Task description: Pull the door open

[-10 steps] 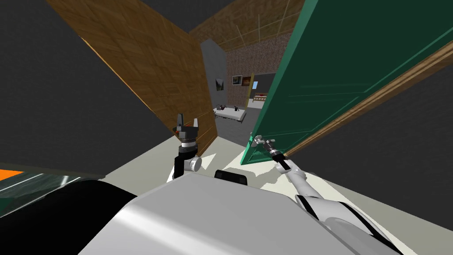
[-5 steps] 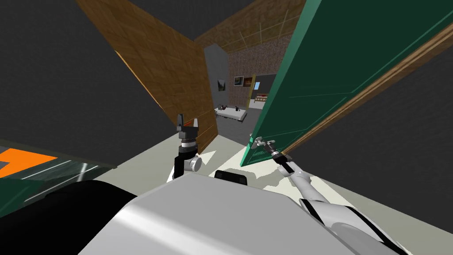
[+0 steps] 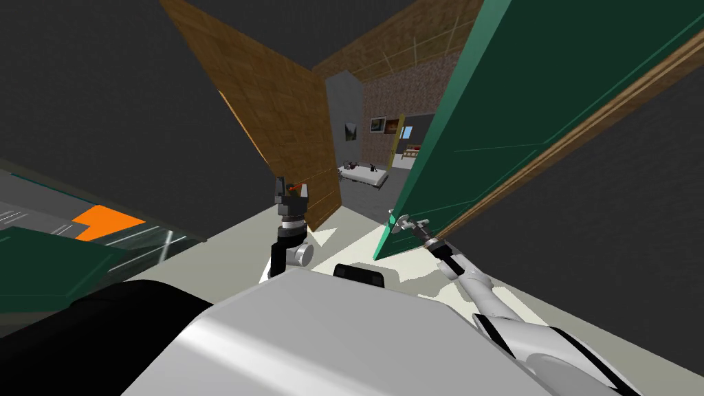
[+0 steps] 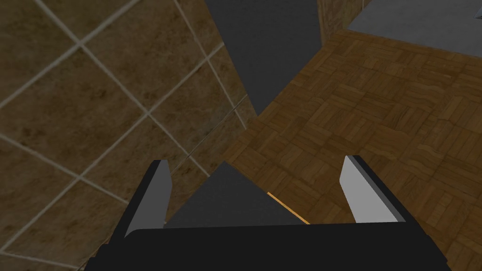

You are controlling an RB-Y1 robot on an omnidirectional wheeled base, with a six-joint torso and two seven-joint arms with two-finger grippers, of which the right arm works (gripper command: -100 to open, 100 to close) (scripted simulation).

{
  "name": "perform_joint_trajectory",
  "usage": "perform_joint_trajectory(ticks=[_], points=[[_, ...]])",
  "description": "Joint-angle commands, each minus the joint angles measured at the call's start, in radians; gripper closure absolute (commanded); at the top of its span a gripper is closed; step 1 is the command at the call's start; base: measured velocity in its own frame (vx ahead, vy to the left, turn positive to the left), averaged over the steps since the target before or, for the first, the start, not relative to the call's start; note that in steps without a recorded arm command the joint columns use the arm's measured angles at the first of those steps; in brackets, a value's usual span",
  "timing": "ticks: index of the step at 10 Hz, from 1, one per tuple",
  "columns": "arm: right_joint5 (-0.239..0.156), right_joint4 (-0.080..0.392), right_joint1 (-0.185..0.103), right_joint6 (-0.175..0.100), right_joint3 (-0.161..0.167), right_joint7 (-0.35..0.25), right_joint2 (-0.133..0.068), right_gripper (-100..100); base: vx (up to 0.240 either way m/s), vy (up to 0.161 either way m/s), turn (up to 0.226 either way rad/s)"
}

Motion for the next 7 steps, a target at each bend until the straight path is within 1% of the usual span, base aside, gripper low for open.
perform_joint_trajectory(ticks=[1, 2, 3, 4, 5, 7], points=[[0.007, 0.005, 0.006, -0.028, -0.004, -0.012, -0.016, 100, -0.154, -0.137, 0.099], [0.011, 0.008, 0.009, -0.043, -0.004, -0.018, -0.022, 100, -0.183, -0.143, 0.103], [0.01, 0.007, 0.007, -0.035, 0.001, -0.012, -0.013, 100, -0.087, -0.062, 0.028], [0.016, 0.015, 0.014, -0.058, -0.003, -0.017, -0.02, 100, -0.131, -0.117, 0.174], [0.018, 0.017, 0.016, -0.064, -0.004, -0.019, -0.022, 100, -0.168, -0.169, 0.16], [0.025, 0.026, 0.022, -0.092, -0.012, -0.025, -0.033, 100, -0.17, -0.134, 0.173]])
